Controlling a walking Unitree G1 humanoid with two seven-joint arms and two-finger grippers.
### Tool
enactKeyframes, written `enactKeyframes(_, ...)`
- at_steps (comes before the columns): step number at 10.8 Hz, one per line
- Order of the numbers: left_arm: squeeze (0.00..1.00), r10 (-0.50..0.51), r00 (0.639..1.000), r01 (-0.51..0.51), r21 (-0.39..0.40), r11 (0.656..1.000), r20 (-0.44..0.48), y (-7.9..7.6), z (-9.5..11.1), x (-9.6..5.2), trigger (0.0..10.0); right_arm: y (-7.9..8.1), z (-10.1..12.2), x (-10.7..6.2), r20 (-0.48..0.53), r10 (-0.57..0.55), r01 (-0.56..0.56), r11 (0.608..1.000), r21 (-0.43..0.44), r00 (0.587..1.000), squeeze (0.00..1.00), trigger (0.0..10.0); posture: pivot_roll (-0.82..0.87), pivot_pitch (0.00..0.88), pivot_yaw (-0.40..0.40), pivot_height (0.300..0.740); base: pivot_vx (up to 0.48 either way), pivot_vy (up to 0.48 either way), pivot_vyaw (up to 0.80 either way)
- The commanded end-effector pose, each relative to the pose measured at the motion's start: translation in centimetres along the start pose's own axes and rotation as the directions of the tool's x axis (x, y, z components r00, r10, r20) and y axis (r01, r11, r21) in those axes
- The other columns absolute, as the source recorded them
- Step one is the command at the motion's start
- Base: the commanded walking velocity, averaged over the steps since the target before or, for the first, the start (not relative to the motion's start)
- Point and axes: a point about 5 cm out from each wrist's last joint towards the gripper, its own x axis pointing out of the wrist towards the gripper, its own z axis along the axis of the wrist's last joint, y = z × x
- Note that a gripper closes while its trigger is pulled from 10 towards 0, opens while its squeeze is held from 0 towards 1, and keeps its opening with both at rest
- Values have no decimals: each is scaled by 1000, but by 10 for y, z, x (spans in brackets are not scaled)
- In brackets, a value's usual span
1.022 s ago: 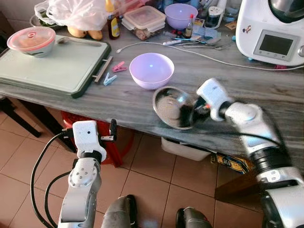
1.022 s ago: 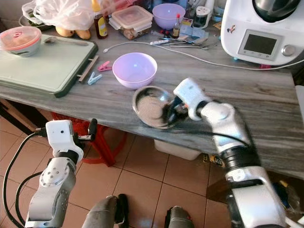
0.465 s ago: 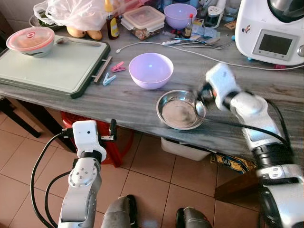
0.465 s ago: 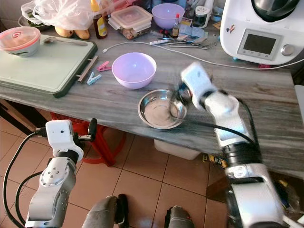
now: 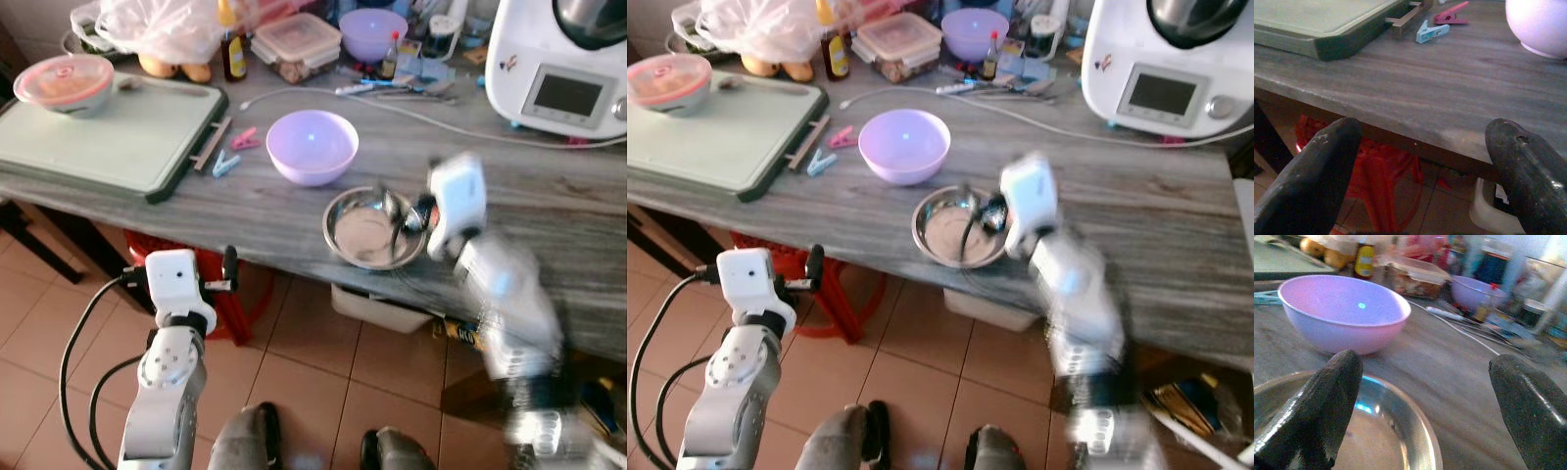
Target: Setting the table
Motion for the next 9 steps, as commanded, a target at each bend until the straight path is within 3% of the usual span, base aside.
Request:
enactKeyframes(1,0,8,1000,-8,2,1000,-2,4,-1,-1,10000,-4,11,-8,58,-55,58,997,-52,997,20,10000,-7,113,32,740,0,0,0)
enactKeyframes(3,0,-10,1000,10,-1,1000,2,2,0,1,10000,-6,3,-34,30,-150,152,983,-104,988,12,10000,-21,111,39,740,0,0,0)
enactKeyframes(6,0,-42,999,42,-4,999,5,-2,1,4,10000,13,-22,-81,-107,-159,159,987,-9,981,0,10000,-41,116,52,740,0,0,0)
enactKeyframes(9,0,-63,998,63,-5,998,3,-4,0,4,10000,13,-36,-96,-215,-209,218,976,19,954,0,10000,-50,127,59,740,0,0,0)
